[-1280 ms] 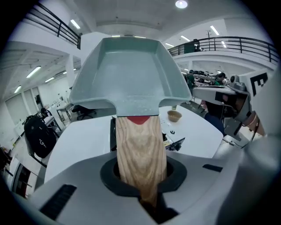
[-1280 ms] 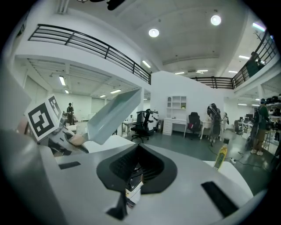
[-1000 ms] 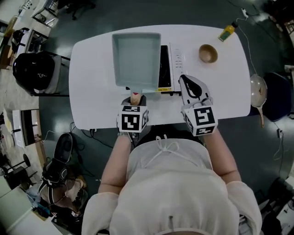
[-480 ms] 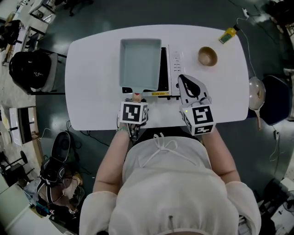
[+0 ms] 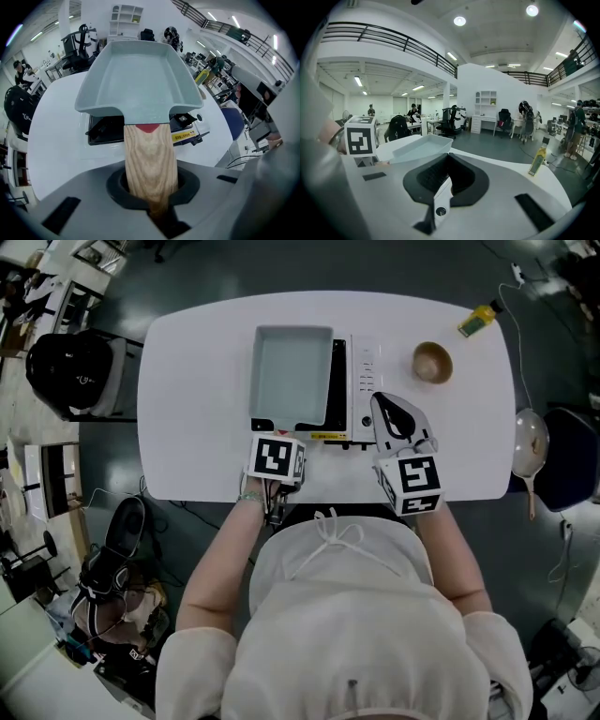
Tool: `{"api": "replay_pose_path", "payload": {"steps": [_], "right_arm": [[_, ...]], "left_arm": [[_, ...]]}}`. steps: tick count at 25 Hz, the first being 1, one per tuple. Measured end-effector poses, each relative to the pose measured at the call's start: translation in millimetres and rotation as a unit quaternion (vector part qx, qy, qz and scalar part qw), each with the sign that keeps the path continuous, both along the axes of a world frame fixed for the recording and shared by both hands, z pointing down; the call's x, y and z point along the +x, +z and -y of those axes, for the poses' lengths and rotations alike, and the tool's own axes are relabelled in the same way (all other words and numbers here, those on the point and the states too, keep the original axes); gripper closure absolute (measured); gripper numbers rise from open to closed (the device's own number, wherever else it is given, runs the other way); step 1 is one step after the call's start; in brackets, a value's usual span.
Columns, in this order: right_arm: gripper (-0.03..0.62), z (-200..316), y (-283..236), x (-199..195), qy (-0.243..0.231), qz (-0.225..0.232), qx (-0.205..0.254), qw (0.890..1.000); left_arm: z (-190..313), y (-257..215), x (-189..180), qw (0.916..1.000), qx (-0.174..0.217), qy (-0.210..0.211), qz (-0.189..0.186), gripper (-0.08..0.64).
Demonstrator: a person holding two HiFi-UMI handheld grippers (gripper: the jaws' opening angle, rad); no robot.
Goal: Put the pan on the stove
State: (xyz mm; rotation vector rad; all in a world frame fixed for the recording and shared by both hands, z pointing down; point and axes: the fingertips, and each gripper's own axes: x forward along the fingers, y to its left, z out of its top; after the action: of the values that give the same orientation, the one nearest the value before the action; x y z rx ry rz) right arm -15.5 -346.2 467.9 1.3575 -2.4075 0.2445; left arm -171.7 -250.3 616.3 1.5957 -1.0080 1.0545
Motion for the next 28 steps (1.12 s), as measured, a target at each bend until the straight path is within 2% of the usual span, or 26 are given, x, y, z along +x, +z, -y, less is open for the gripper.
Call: {"api": "replay_pose_path", "payload": {"steps": [4, 6, 15, 17, 20, 22, 24, 28], "right_arm": [[0.586, 4, 4, 6, 0.003, 0.005, -0.006, 1.0], [0.586, 4, 7, 7, 0.001, 0.006, -0.009, 1.0], [0.586, 7, 17, 20, -0.001, 0.017, -0.024, 1.0], [0.586, 9, 18, 20, -0.003, 0.019, -0.024, 1.0], [0.586, 11, 18, 21, -0.005, 0.02, -0.023, 1.0], [0.586, 11, 18, 21, -0.006, 0.019, -0.023, 1.0], [0.586, 10, 19, 21, -0.007, 0.017, -0.024, 1.0], [0.586, 6, 17, 18, -0.008, 0.011, -0.023, 1.0]], "left_arm": [[-2, 4, -5, 0.9995, -0.01, 0.001, 0.028, 0.5], [-3, 6, -5, 0.9994, -0.014, 0.002, 0.03, 0.493], [-1, -3, 13, 0.9961, -0.075, -0.041, -0.021, 0.472], [-2, -3, 17, 0.9958, -0.085, -0.025, -0.023, 0.398], [-2, -3, 21, 0.9959, -0.088, 0.003, -0.022, 0.324], [1, -4, 22, 0.9963, -0.082, 0.005, -0.025, 0.278], [5, -8, 22, 0.9966, -0.076, 0.002, -0.032, 0.248], [4, -19, 21, 0.998, -0.057, 0.009, -0.027, 0.232]]}}
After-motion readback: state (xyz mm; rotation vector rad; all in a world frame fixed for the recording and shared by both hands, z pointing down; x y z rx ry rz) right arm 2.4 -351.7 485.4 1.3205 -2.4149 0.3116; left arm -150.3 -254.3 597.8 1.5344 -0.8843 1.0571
